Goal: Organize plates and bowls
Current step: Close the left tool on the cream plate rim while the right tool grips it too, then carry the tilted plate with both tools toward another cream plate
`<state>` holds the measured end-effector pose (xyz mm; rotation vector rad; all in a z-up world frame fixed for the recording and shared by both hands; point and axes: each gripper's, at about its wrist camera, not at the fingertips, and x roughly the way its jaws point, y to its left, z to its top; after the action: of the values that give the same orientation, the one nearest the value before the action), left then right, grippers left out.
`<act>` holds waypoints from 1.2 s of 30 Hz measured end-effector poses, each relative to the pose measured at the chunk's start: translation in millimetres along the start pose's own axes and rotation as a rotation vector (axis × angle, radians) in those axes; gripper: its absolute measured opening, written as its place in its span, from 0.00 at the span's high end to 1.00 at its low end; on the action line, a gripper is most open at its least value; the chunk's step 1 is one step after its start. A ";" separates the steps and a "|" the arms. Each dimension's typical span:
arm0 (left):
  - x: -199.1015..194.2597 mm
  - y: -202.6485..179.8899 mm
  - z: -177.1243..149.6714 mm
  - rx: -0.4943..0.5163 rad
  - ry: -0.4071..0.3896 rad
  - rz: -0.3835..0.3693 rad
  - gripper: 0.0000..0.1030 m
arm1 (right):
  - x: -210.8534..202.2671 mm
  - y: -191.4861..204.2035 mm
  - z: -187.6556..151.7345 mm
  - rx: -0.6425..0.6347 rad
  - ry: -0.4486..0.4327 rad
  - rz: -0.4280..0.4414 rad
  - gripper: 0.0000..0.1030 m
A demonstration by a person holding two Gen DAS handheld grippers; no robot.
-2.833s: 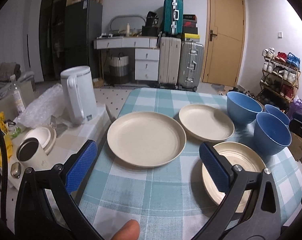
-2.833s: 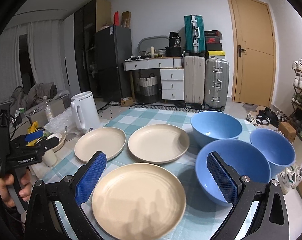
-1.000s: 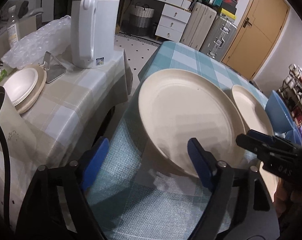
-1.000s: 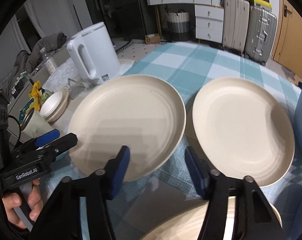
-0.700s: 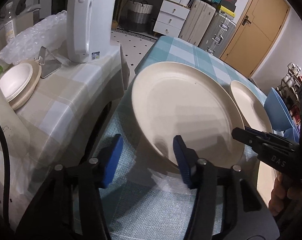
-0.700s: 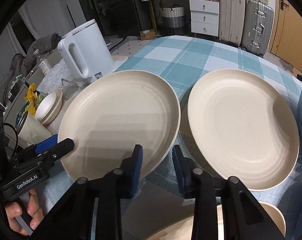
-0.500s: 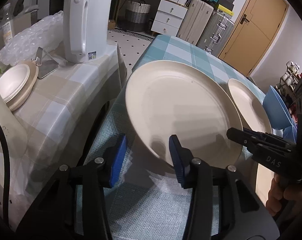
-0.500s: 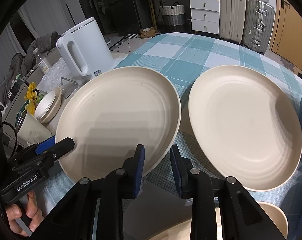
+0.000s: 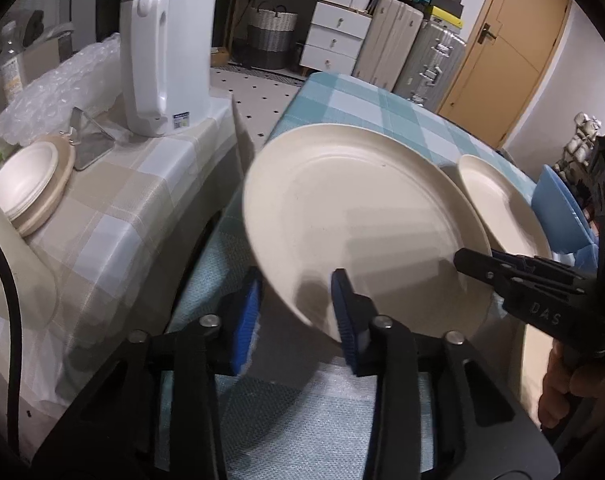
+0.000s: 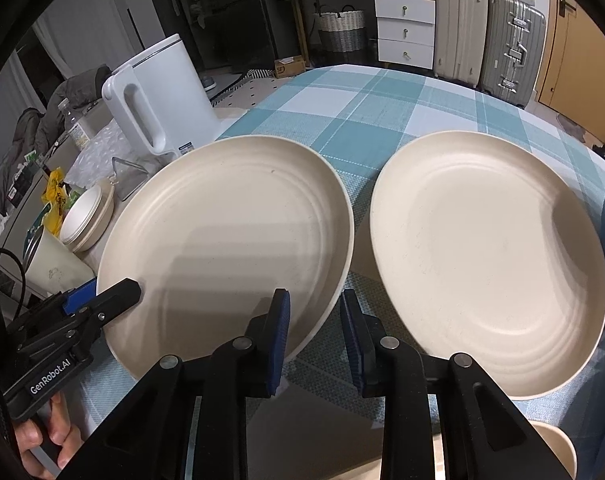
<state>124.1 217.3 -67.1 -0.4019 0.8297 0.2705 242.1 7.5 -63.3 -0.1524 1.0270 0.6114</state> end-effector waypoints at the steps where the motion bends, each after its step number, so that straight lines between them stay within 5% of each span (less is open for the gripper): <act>1: -0.5 1.0 -0.3 -0.003 -0.002 0.000 0.72 | -0.1 1.1 -0.1 -0.006 -0.004 -0.002 0.76; 36: -36.4 -18.9 -2.1 0.070 -0.049 0.025 0.77 | -39.9 5.3 -13.7 -0.023 -0.073 -0.027 0.79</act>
<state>106.4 196.7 -36.2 -0.3184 0.7944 0.2728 214.2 -9.6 -36.2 -0.1626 0.9461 0.6001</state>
